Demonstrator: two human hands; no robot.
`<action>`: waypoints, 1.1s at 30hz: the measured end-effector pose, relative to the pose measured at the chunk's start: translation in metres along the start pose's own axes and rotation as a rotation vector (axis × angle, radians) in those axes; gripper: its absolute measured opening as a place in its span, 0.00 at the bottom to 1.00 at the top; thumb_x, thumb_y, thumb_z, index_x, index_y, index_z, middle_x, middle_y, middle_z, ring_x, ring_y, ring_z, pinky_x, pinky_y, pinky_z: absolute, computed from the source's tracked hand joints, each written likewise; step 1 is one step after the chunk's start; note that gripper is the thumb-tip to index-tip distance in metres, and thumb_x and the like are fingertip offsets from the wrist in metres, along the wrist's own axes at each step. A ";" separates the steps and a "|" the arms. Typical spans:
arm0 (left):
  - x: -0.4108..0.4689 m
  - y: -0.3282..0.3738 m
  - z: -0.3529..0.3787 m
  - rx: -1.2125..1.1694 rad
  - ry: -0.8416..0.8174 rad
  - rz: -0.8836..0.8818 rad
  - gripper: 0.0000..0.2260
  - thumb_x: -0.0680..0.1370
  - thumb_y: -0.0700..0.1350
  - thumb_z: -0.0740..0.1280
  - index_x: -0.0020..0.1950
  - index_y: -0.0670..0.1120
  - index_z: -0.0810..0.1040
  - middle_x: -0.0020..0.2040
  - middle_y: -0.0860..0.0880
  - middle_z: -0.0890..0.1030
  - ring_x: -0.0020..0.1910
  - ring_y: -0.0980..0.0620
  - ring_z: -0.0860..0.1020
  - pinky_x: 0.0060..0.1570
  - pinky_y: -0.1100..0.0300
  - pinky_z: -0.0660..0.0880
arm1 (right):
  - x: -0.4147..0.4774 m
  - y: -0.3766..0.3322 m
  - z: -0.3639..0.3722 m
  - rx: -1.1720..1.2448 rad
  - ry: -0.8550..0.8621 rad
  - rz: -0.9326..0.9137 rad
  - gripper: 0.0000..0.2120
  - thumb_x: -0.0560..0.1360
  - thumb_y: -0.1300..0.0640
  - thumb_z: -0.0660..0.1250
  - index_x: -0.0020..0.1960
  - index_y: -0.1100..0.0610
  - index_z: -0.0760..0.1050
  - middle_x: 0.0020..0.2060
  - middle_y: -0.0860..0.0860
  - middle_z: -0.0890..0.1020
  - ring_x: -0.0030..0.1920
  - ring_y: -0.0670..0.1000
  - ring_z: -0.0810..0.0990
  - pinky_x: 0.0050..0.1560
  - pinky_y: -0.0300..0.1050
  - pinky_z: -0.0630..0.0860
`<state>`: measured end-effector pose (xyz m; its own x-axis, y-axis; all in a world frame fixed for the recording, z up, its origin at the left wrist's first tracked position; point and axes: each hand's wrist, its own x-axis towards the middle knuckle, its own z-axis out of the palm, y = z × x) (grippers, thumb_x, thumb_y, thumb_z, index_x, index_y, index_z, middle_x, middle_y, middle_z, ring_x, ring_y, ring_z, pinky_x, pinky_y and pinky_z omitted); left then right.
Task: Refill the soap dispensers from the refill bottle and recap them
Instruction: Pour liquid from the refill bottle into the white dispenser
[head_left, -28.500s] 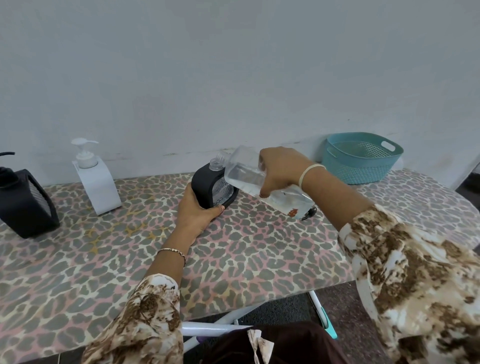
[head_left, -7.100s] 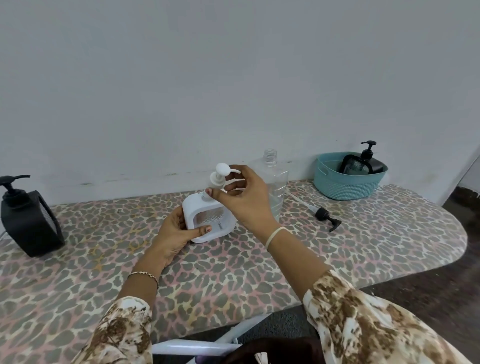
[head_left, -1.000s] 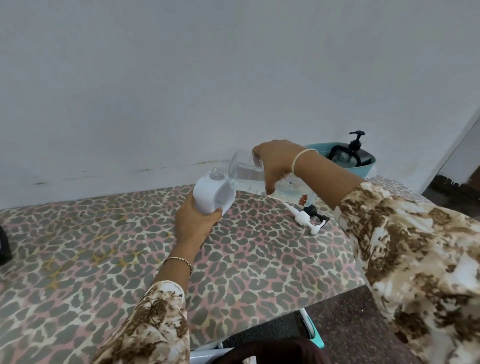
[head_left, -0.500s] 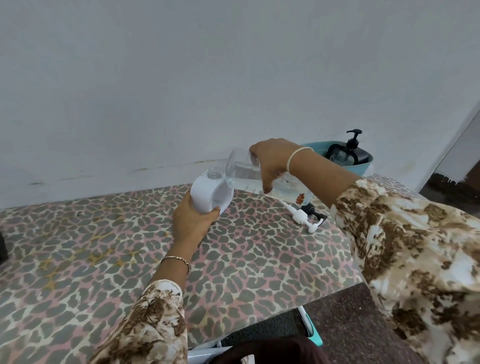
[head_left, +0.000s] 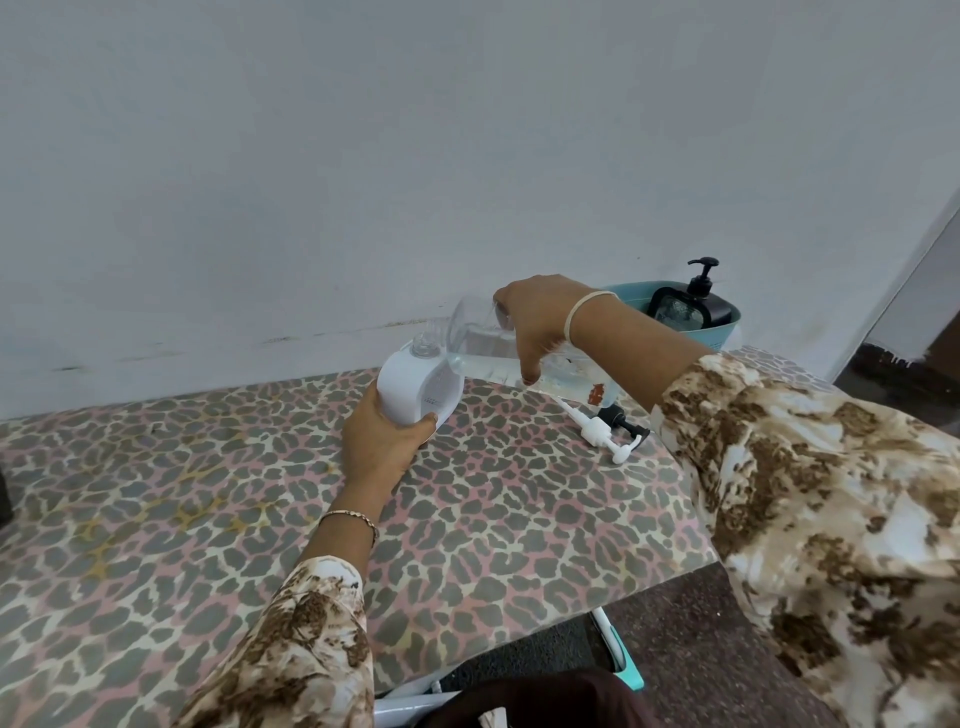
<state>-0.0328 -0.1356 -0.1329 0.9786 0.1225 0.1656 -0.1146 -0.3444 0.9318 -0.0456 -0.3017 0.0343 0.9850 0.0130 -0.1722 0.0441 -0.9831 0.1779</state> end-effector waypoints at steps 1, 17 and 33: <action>0.000 0.000 0.000 0.001 0.000 0.001 0.30 0.66 0.43 0.79 0.66 0.48 0.73 0.59 0.49 0.79 0.50 0.54 0.73 0.46 0.63 0.70 | 0.000 0.000 0.000 -0.001 0.001 0.001 0.36 0.61 0.53 0.81 0.64 0.56 0.69 0.58 0.52 0.77 0.57 0.56 0.77 0.58 0.53 0.76; 0.000 -0.001 0.001 0.001 0.013 -0.006 0.30 0.66 0.44 0.79 0.66 0.48 0.74 0.56 0.51 0.78 0.51 0.52 0.76 0.49 0.59 0.75 | -0.001 -0.002 -0.001 -0.011 -0.001 0.002 0.37 0.61 0.53 0.81 0.65 0.56 0.68 0.60 0.52 0.76 0.58 0.56 0.76 0.57 0.50 0.76; 0.000 -0.001 0.001 -0.006 0.013 0.001 0.29 0.66 0.43 0.79 0.65 0.48 0.74 0.59 0.49 0.79 0.50 0.54 0.74 0.48 0.60 0.72 | 0.000 -0.003 0.000 -0.016 0.005 0.019 0.37 0.61 0.52 0.81 0.65 0.56 0.68 0.59 0.52 0.76 0.58 0.57 0.77 0.57 0.52 0.76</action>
<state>-0.0324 -0.1357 -0.1343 0.9762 0.1338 0.1710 -0.1170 -0.3391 0.9334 -0.0459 -0.2992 0.0334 0.9865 -0.0042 -0.1637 0.0285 -0.9800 0.1970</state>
